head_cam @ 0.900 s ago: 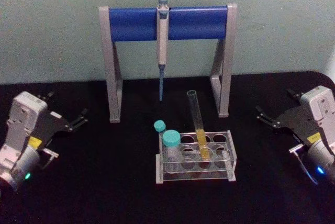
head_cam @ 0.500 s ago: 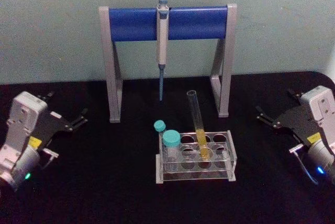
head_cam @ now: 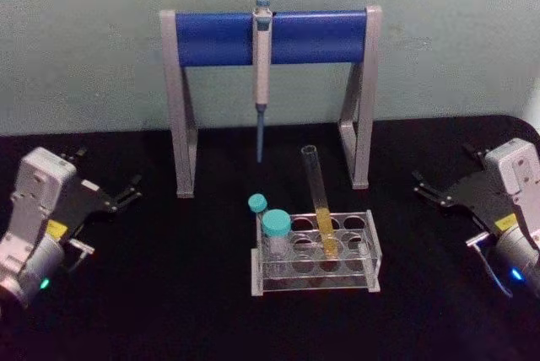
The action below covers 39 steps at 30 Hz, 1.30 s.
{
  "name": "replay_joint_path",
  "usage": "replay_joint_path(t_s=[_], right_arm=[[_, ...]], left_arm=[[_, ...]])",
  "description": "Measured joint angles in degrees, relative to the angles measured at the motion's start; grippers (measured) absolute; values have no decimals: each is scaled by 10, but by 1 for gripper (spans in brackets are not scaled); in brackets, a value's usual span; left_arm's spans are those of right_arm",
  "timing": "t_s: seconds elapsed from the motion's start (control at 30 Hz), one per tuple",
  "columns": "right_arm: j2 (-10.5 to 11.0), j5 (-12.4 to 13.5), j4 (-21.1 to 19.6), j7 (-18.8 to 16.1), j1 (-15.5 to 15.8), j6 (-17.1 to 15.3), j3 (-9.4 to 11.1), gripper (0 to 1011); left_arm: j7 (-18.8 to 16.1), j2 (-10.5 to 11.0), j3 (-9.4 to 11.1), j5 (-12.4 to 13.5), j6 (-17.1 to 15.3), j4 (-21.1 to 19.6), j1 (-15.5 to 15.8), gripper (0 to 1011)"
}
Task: Pick up the test tube from the test tube rack, shake it, then place it back into the test tube rack.
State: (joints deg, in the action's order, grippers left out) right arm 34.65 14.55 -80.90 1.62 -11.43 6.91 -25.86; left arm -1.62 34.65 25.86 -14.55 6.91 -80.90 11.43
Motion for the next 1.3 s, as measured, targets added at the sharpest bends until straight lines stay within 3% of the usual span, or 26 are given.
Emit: replay_joint_path(t_s=[0.43, 0.67, 0.87, 0.97, 1.3], right_arm=[[0, 0, 0, 0, 0, 0, 0, 1000], [-5, 3, -7, -14, 8, 18, 15, 1000], [-4, 30, -26, -51, 19, 36, 32, 1000], [-1, 53, -40, -86, 24, 45, 39, 1000], [-5, 99, -58, -184, 16, 52, 36, 1000]], left_arm=[[0, 0, 0, 0, 0, 0, 0, 1001], [0, 0, 0, 0, 0, 0, 0, 1001], [0, 0, 0, 0, 0, 0, 0, 1001], [0, 0, 0, 0, 0, 0, 0, 1001], [0, 0, 0, 0, 0, 0, 0, 1001]])
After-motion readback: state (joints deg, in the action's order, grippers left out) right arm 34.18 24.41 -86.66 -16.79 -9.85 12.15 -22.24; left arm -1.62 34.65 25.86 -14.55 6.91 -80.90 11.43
